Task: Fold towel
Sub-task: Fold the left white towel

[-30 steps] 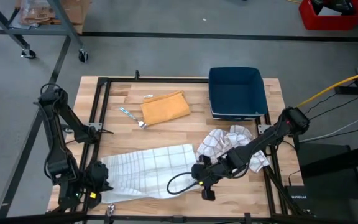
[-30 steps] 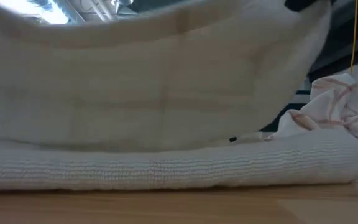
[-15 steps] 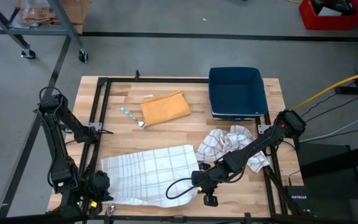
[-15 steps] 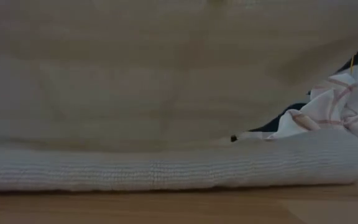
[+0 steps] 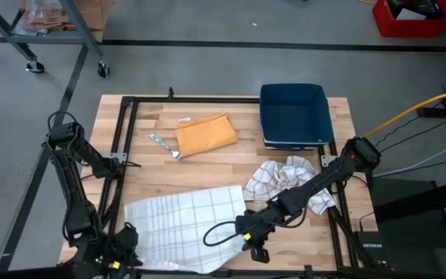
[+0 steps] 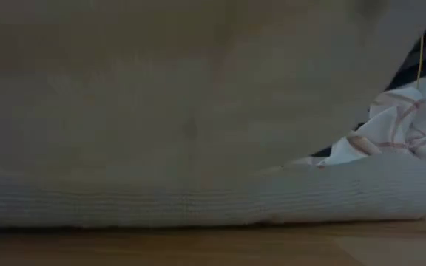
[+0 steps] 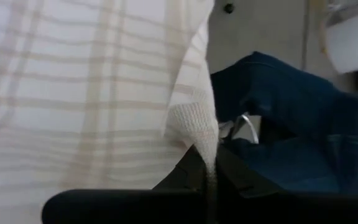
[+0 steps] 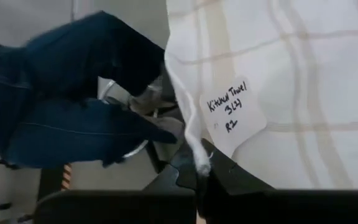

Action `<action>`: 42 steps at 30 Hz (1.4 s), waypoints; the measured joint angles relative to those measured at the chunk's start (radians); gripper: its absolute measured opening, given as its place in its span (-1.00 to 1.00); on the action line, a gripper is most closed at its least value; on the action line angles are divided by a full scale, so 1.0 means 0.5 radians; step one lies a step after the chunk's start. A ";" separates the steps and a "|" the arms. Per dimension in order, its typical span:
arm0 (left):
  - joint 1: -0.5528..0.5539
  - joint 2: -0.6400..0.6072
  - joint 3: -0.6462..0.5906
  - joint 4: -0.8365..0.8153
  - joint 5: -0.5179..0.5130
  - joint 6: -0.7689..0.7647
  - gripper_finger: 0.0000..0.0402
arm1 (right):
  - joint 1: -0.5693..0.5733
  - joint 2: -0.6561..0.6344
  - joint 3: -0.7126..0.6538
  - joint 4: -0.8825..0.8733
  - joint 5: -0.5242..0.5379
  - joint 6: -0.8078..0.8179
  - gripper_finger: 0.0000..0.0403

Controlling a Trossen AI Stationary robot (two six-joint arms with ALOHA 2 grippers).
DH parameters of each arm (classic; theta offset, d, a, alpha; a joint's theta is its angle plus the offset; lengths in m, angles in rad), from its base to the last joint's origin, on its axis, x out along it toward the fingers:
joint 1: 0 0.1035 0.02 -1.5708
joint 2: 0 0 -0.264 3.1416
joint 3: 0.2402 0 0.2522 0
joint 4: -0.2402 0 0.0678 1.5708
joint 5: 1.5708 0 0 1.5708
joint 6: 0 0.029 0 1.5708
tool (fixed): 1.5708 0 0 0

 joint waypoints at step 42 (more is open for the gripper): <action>-0.042 0.001 0.036 -0.685 -0.291 -1.404 -1.00 | -0.047 0.058 0.097 -0.214 0.185 0.458 -0.98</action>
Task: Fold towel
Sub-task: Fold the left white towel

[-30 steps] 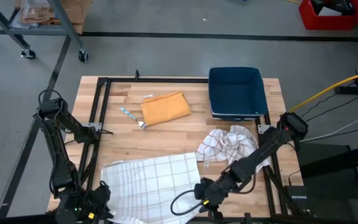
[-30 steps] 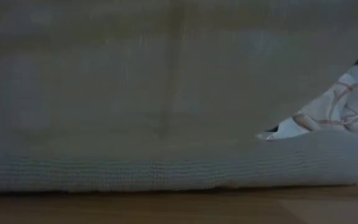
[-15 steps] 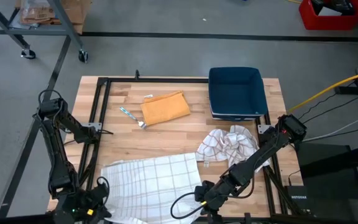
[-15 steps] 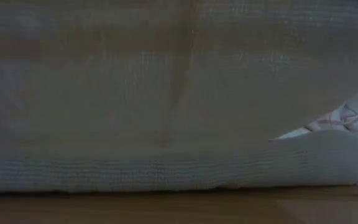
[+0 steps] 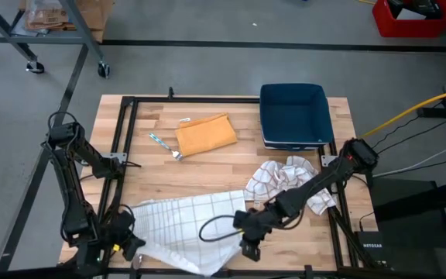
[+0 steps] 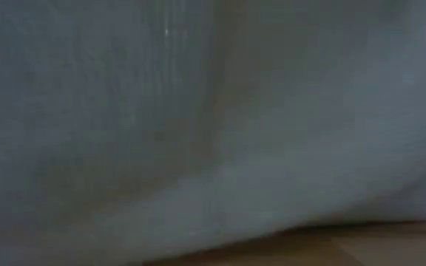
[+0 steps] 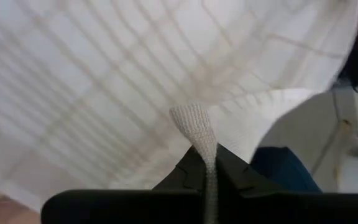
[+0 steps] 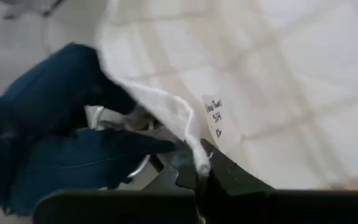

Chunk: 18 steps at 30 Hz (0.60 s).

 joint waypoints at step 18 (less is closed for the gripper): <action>-0.004 0.000 -0.037 -0.816 0.300 0.059 -1.00 | -0.316 0.013 -0.001 -0.489 0.290 -0.250 -0.98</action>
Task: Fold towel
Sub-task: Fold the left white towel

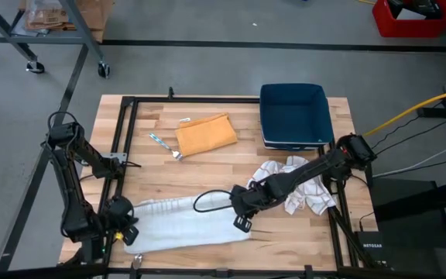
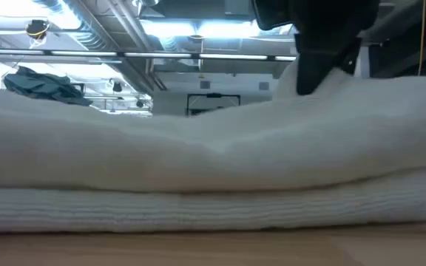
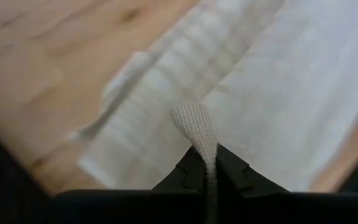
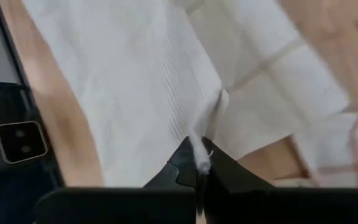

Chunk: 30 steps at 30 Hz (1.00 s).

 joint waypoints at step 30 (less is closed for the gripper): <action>0.039 0.001 -0.368 0.253 0.278 0.078 -0.52 | -0.064 0.002 -0.001 -0.016 0.147 -0.199 -0.30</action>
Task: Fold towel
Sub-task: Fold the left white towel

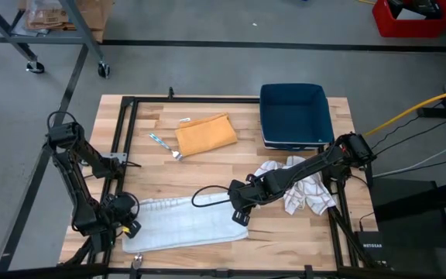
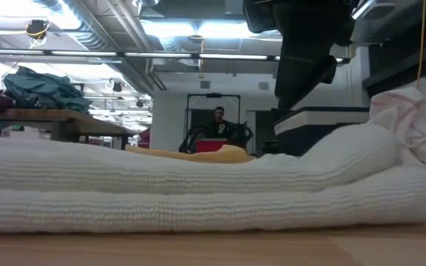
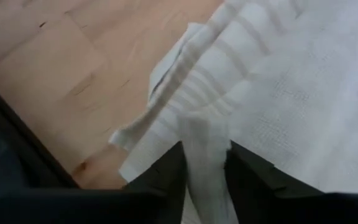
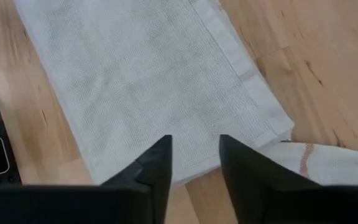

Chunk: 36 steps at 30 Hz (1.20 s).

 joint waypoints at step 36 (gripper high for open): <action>0.066 0.000 -0.006 0.322 -0.189 0.219 -0.57 | 0.000 0.427 0.005 0.207 -0.443 -0.196 -0.16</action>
